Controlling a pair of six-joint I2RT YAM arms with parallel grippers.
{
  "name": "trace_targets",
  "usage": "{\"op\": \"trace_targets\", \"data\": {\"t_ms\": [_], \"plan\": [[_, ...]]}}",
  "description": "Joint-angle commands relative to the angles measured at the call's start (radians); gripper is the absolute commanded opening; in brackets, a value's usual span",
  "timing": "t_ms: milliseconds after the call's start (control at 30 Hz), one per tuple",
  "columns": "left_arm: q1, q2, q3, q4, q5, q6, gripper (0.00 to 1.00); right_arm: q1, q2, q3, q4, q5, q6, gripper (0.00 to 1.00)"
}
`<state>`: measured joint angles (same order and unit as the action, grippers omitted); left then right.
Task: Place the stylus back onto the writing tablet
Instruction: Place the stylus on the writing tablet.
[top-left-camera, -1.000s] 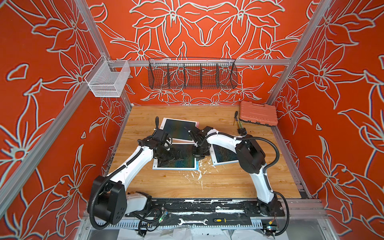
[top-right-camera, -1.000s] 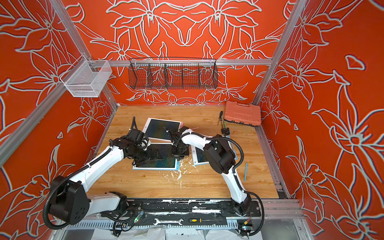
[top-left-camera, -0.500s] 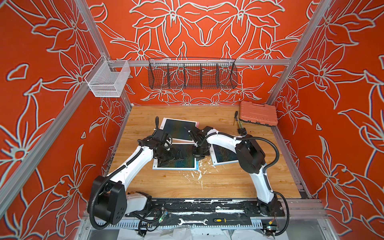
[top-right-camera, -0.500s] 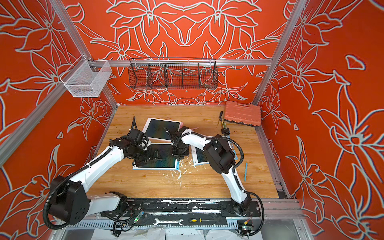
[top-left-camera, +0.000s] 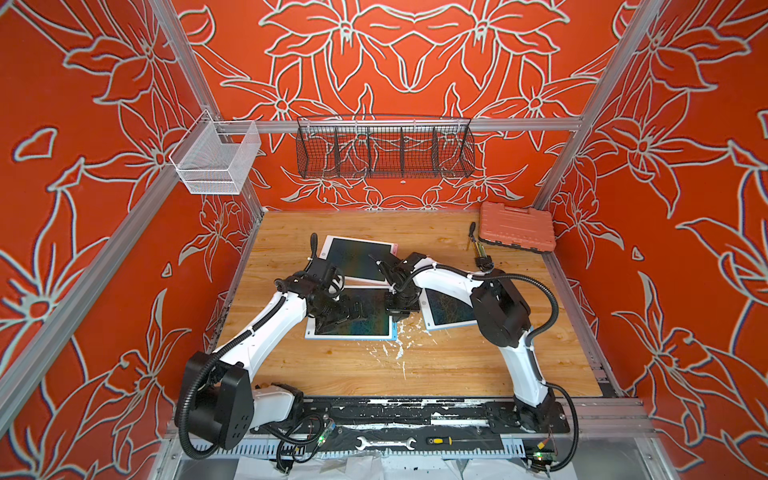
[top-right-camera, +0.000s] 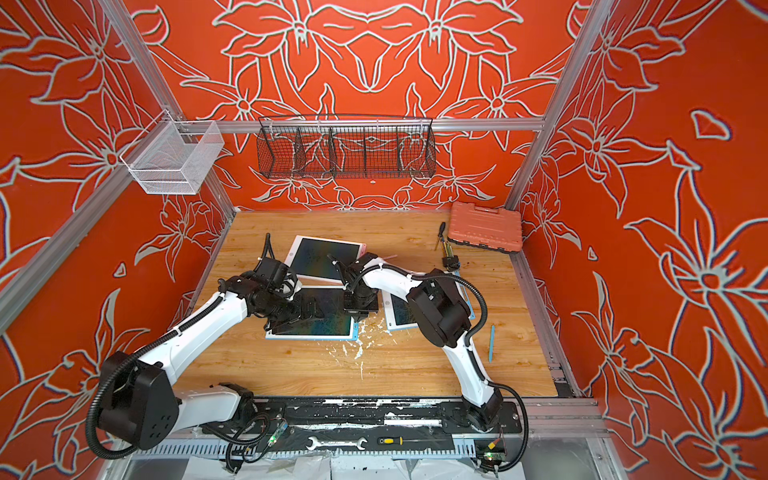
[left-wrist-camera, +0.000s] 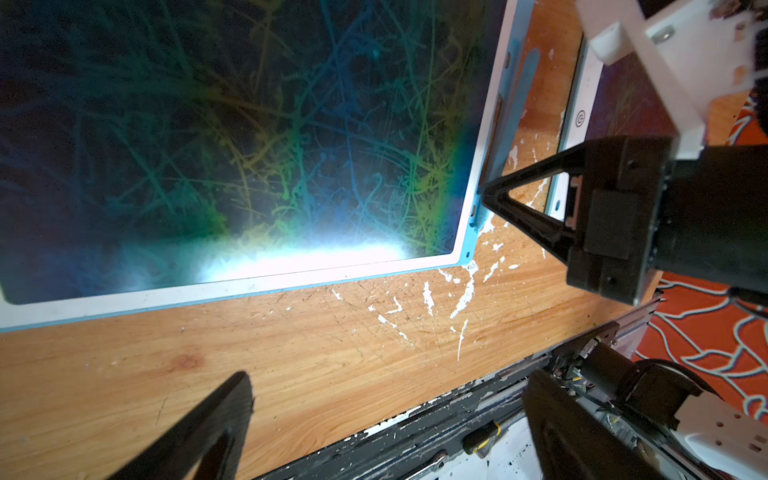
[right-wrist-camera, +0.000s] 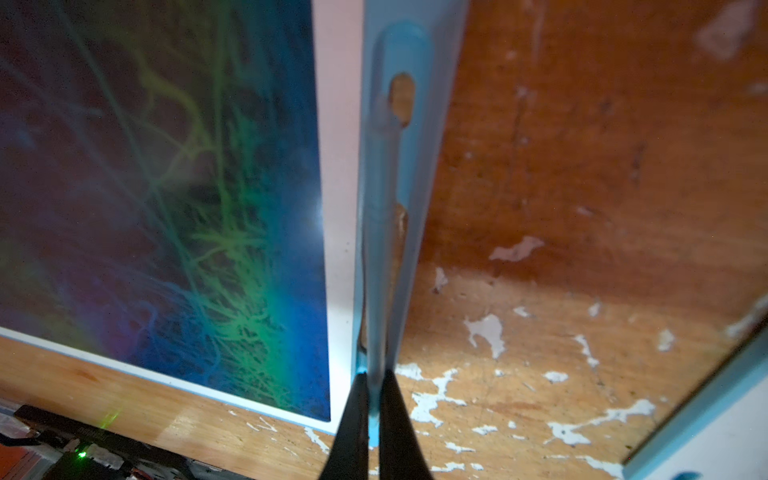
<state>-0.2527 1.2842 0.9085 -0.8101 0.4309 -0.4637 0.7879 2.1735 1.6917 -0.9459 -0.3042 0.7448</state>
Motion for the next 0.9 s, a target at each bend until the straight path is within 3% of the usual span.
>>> {"op": "trace_targets", "data": {"t_ms": [0, 867], "plan": [[0.01, -0.008, 0.0, -0.008, 0.003, 0.013, 1.0, 0.009, 0.038, 0.021, -0.04, 0.019, 0.009, 0.03], [0.02, 0.0, 0.004, -0.003, 0.008, 0.018, 1.0, 0.008, 0.053, 0.056, -0.07, 0.049, 0.011, 0.13]]}}
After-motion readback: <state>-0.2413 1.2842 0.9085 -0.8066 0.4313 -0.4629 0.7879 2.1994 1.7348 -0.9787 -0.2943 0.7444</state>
